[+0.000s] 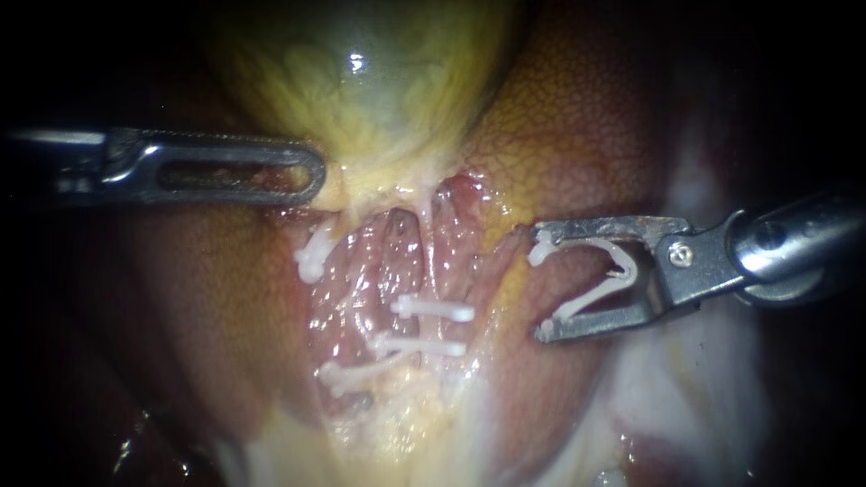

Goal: Clipping third clip right tube

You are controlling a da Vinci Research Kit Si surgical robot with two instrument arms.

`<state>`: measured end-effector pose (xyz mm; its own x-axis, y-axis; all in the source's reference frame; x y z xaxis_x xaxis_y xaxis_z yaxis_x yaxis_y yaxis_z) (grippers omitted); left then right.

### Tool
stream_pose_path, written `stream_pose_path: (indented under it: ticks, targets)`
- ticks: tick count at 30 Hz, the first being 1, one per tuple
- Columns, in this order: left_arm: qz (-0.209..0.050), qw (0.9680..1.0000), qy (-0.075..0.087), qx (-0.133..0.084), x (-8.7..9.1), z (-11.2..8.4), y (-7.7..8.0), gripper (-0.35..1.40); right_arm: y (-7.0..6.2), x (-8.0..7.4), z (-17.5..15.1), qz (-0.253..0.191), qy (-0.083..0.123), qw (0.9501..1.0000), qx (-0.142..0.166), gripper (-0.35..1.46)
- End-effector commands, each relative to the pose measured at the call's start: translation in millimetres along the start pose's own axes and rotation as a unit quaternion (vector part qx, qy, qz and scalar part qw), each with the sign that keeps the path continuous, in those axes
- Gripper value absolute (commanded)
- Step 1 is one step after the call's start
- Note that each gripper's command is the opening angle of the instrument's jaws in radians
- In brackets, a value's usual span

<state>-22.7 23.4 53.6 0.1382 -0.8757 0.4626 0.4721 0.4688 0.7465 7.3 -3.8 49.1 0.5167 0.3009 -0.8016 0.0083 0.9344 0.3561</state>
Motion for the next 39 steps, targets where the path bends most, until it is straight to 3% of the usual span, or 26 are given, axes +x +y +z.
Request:
stream_pose_path:
  ticks: [1, 6, 10, 13, 17, 24, 30, 39]
  targets:
    - [0.0, 1.0, 0.0, 0.0, -0.2, -0.2, -0.1, -0.35, 0.0, 0.0, 0.0, 0.0, 0.0, 1.0, 0.0, 0.5]
    - [-0.005, 1.0, 0.003, 0.003, -1.9, -2.7, -0.4, -0.35, 0.0, 0.0, 0.0, 0.0, 0.0, 1.0, 0.0, 0.5]
    - [-0.011, 0.9999, -0.007, -0.007, -3.9, -5.7, -0.6, -0.35, 0.0, 0.0, 0.0, 0.0, 0.0, 1.0, 0.0, 0.5]
    - [-0.014, 0.9998, -0.01, -0.009, -4.4, -6.8, -0.5, -0.35, 0.0, 0.0, 0.0, 0.0, 0.0, 1.0, 0.0, 0.5]
    - [-0.014, 0.9998, -0.012, -0.012, -4.3, -6.9, -0.7, -0.35, 0.1, 0.4, 0.4, 0.007, 0.011, 0.9998, 0.012, 0.49]
    - [-0.014, 0.9997, -0.013, -0.013, -4.0, -6.6, -0.9, -0.35, 0.4, 1.7, 1.9, 0.074, 0.048, 0.9957, 0.025, 0.49]
    - [-0.013, 0.9997, -0.013, -0.014, -3.9, -6.4, -1.0, -0.35, 1.2, 2.8, 3.0, 0.13, 0.073, 0.9884, 0.029, 0.49]
    - [-0.013, 0.9997, -0.014, -0.015, -3.6, -6.1, -1.1, -0.35, 2.6, 3.3, 5.5, 0.186, 0.094, 0.9771, 0.042, 0.48]
